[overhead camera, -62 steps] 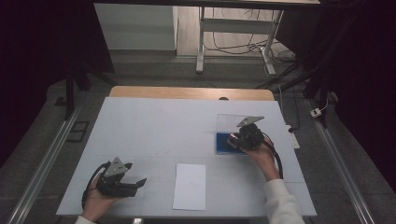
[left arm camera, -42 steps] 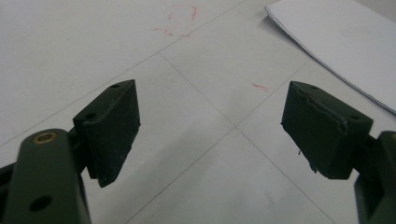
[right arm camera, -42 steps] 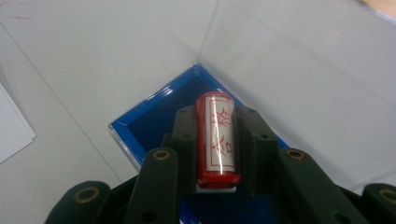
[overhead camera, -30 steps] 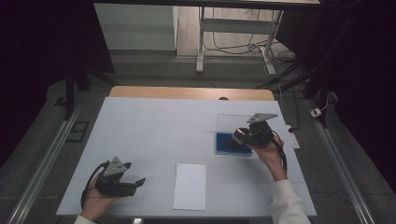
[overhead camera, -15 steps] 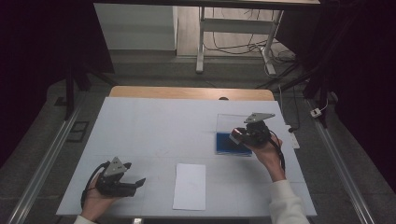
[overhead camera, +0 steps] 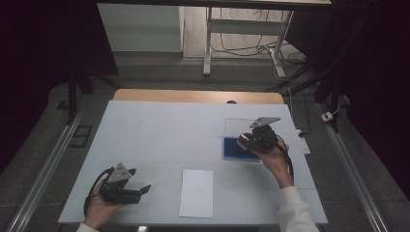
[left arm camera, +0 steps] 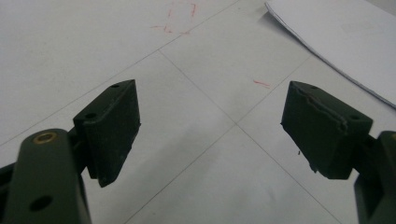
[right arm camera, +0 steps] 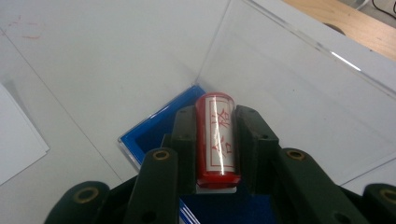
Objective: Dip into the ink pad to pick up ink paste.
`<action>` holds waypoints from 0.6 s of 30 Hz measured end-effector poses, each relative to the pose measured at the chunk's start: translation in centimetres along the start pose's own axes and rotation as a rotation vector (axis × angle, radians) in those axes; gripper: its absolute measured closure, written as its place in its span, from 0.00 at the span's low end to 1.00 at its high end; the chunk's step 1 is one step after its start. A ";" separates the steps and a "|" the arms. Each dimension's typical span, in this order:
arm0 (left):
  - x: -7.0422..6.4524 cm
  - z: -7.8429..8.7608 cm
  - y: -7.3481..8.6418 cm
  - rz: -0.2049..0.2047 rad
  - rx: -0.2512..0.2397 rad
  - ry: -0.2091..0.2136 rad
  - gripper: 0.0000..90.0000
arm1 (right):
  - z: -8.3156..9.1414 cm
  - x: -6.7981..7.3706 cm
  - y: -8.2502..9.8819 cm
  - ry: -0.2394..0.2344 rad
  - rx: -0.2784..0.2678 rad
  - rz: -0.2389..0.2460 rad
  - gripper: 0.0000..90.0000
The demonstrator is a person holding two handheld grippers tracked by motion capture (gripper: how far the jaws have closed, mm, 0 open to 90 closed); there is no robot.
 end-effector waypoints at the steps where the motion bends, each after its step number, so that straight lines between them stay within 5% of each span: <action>1: 0.0 0.0 0.0 -0.001 0.000 0.000 0.22 | -0.1 0.0 0.0 0.000 0.002 -0.004 0.77; 18: 0.0 -0.1 0.1 -0.002 0.006 -0.001 0.22 | -2.0 -0.1 1.1 0.034 0.093 0.008 0.77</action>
Point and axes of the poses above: each handheld gripper's, and its own axes: z roughly backward along the jaws, y roughly out of its underside, x roughly to its left, the point moved 8 cm from there along -z, roughly forward along the jaws, and after that the axes turned 7 degrees about x, right-handed, at the moved point
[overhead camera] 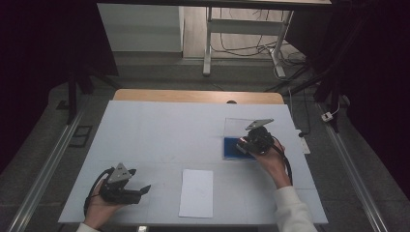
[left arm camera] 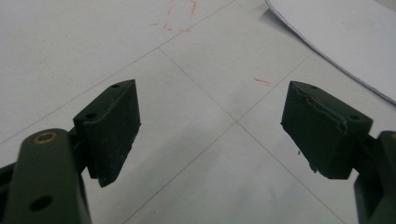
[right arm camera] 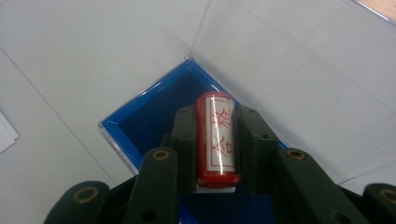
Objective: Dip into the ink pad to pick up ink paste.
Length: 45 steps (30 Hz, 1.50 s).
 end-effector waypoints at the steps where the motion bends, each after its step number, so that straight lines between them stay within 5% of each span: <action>1: 0.0 0.0 0.0 0.000 -0.001 0.000 0.22 | 0.0 0.1 0.0 0.009 0.005 0.003 0.77; 5: -0.1 0.0 0.0 -0.003 0.000 -0.001 0.22 | 0.0 0.3 -0.1 0.029 0.019 0.024 0.77; 16: -0.2 0.0 0.0 0.000 0.000 -0.002 0.22 | -0.4 0.0 0.3 -0.003 0.012 -0.021 0.78; 45: -0.3 0.0 0.0 -0.003 0.005 -0.001 0.22 | -0.6 0.4 0.4 0.037 0.002 0.005 0.78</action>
Point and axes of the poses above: each handheld gripper's, and its own axes: z roughly backward along the jaws, y roughly out of its underside, x roughly to its left, the point moved 8 cm from there along -z, roughly forward along the jaws, and after that the axes turned 7 degrees about x, right-handed, at the moved point
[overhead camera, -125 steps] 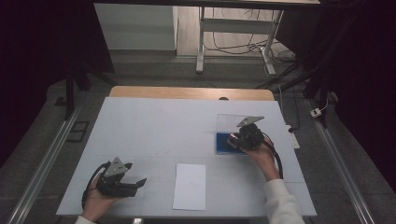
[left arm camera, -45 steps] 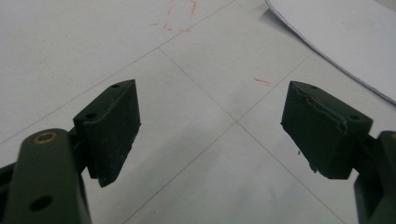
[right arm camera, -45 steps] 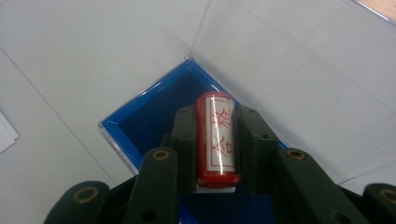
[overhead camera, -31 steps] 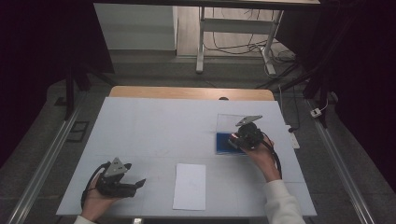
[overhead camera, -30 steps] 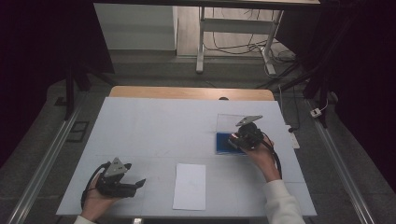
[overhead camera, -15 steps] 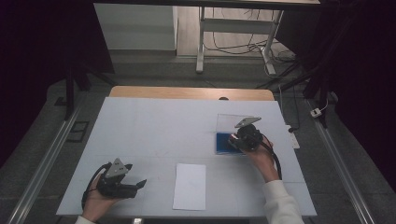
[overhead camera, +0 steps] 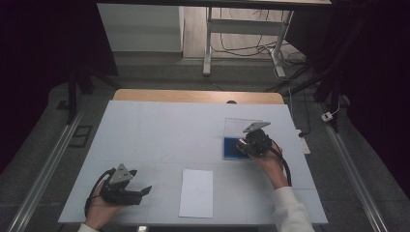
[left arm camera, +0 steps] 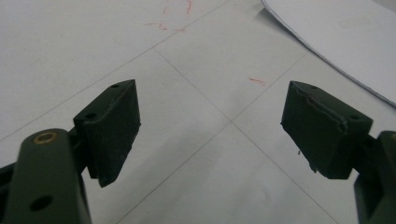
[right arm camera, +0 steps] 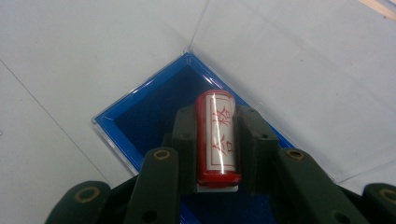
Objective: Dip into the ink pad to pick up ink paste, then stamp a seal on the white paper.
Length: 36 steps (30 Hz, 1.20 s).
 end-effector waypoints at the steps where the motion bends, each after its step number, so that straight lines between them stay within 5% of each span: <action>1: 0.0 0.0 0.0 0.001 0.000 0.000 0.22 | 0.0 0.0 0.0 -0.002 0.002 0.000 0.78; 6: 0.1 0.2 -0.1 0.004 -0.012 0.000 0.22 | 1.0 0.0 -0.5 0.016 -0.043 0.018 0.77; 8: 0.0 0.2 -0.1 0.001 -0.012 0.002 0.22 | 2.0 0.0 -1.1 -0.040 -0.102 -0.020 0.77; 10: -0.1 0.1 -0.2 -0.002 -0.009 0.002 0.22 | 2.7 0.0 -1.5 -0.042 -0.126 -0.028 0.77; 27: 0.0 0.2 -0.1 -0.004 -0.007 -0.002 0.22 | 5.2 1.3 -2.3 -0.092 -0.209 -0.012 0.77; 36: 0.0 0.2 -0.1 -0.003 -0.009 -0.006 0.22 | 5.8 2.1 -1.8 -0.116 -0.209 -0.009 0.77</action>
Point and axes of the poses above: each handheld gripper's, and its own axes: z roughly backward along the jaws, y roughly out of its underside, x roughly to its left, the point moved 8 cm from there along -z, roughly forward along the jaws, and after that the axes turned 7 degrees about x, right-handed, at the moved point
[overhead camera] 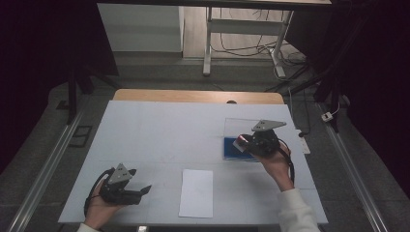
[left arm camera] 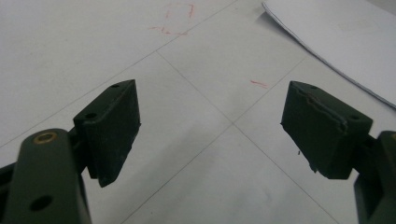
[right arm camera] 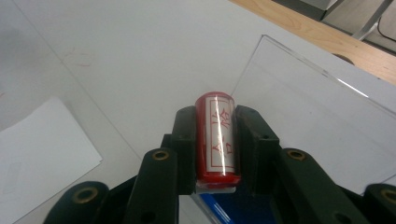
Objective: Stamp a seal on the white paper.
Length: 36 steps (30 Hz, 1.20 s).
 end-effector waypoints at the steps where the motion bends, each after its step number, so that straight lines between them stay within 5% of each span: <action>1: 0.0 0.0 0.0 0.000 0.001 0.000 0.22 | 0.0 0.1 0.1 -0.003 0.001 -0.002 0.77; 36: 0.0 -0.1 0.1 -0.008 0.006 -0.004 0.22 | 0.7 6.6 0.2 -0.132 -0.009 0.090 0.77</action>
Point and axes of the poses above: each handheld gripper's, and its own axes: z roughly backward along the jaws, y roughly out of its underside, x roughly to its left, the point moved 8 cm from there along -z, roughly forward along the jaws, and after that the axes turned 7 degrees about x, right-handed, at the moved point
